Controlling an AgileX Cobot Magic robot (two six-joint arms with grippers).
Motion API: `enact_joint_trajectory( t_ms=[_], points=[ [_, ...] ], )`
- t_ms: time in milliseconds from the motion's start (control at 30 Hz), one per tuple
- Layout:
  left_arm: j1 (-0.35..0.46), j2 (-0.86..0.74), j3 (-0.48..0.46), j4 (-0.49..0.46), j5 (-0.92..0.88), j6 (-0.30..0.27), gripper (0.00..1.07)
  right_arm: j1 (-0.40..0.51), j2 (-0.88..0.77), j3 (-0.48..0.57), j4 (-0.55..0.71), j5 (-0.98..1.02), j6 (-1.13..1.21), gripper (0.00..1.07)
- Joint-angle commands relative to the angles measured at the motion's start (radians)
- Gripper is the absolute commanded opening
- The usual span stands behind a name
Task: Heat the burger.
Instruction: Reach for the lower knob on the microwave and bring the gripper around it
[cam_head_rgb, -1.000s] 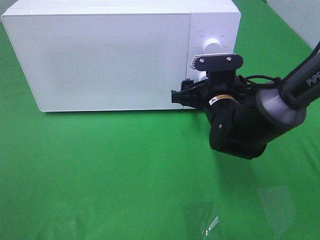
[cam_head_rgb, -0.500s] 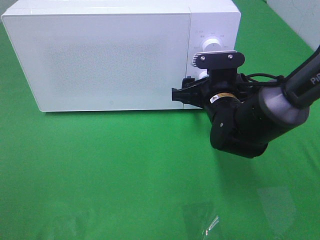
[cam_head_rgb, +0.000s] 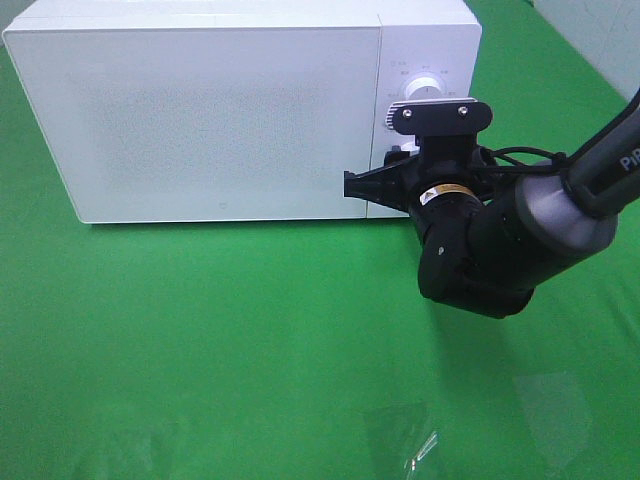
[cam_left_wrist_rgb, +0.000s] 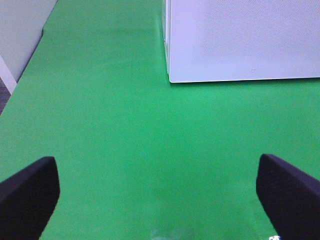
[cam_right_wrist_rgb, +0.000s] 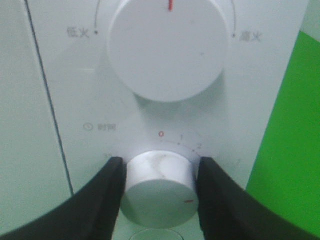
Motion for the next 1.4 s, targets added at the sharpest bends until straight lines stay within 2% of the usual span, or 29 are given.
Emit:
enact_joint_trajectory(
  t_ms=[33, 267, 367, 400, 433, 467, 500, 533, 567, 633, 667, 700, 733, 767, 800, 833, 867, 900, 967, 1400],
  points=[
    [0.0, -0.024, 0.003, -0.007, -0.004, -0.002, 1.0, -0.006, -0.012, -0.013, -0.04, 0.04, 0.021, 0.0],
    [0.0, -0.024, 0.003, -0.007, -0.004, -0.002, 1.0, -0.006, -0.012, -0.013, -0.069, 0.044, 0.116, 0.0],
    [0.0, -0.024, 0.003, -0.007, -0.004, -0.002, 1.0, -0.006, -0.012, -0.013, -0.069, 0.058, 0.256, 0.0],
    [0.0, -0.024, 0.003, -0.007, -0.004, -0.002, 1.0, -0.006, -0.012, -0.013, -0.076, 0.069, 0.41, 0.0],
    [0.0, -0.024, 0.003, -0.007, -0.004, -0.002, 1.0, -0.006, -0.012, -0.013, -0.076, 0.069, 0.41, 0.0],
    [0.0, -0.024, 0.003, -0.007, -0.004, -0.002, 1.0, -0.006, -0.012, -0.013, -0.099, 0.078, 0.593, 0.0],
    [0.0, -0.024, 0.003, -0.007, -0.004, -0.002, 1.0, -0.006, -0.012, -0.013, -0.099, 0.078, 0.593, 0.0],
    [0.0, -0.024, 0.003, -0.007, -0.004, -0.002, 1.0, -0.006, -0.012, -0.013, -0.135, 0.078, 0.767, 0.0],
    [0.0, -0.024, 0.003, -0.007, -0.004, -0.002, 1.0, -0.006, -0.012, -0.013, -0.135, 0.078, 0.767, 0.0],
    [0.0, -0.024, 0.003, -0.007, -0.004, -0.002, 1.0, -0.006, -0.012, -0.013, -0.205, 0.077, 1.037, 0.0],
    [0.0, -0.024, 0.003, -0.007, -0.004, -0.002, 1.0, -0.006, -0.012, -0.013, -0.205, 0.077, 1.037, 0.0],
    [0.0, -0.024, 0.003, -0.007, -0.004, -0.002, 1.0, -0.006, -0.012, -0.013, -0.24, 0.077, 1.21, 0.0],
    [0.0, -0.024, 0.003, -0.007, -0.004, -0.002, 1.0, -0.006, -0.012, -0.013, -0.24, 0.077, 1.21, 0.0],
    [0.0, -0.024, 0.003, -0.007, -0.004, -0.002, 1.0, -0.006, -0.012, -0.013, -0.257, 0.077, 1.358, 0.0],
    [0.0, -0.024, 0.003, -0.007, -0.004, -0.002, 1.0, -0.006, -0.012, -0.013, -0.257, 0.077, 1.358, 0.0],
    [0.0, -0.024, 0.003, -0.007, -0.004, -0.002, 1.0, -0.006, -0.012, -0.013, -0.271, 0.076, 1.484, 0.0],
    [0.0, -0.024, 0.003, -0.007, -0.004, -0.002, 1.0, -0.006, -0.012, -0.013, -0.271, 0.076, 1.484, 0.0],
    [0.0, -0.024, 0.003, -0.007, -0.004, -0.002, 1.0, -0.006, -0.012, -0.013, -0.291, 0.076, 1.63, 0.0],
    [0.0, -0.024, 0.003, -0.007, -0.004, -0.002, 1.0, -0.006, -0.012, -0.013, -0.307, 0.071, 1.722, 0.0],
    [0.0, -0.024, 0.003, -0.007, -0.004, -0.002, 1.0, -0.009, -0.012, -0.013, -0.327, 0.067, 1.741, 0.0]
  ],
)
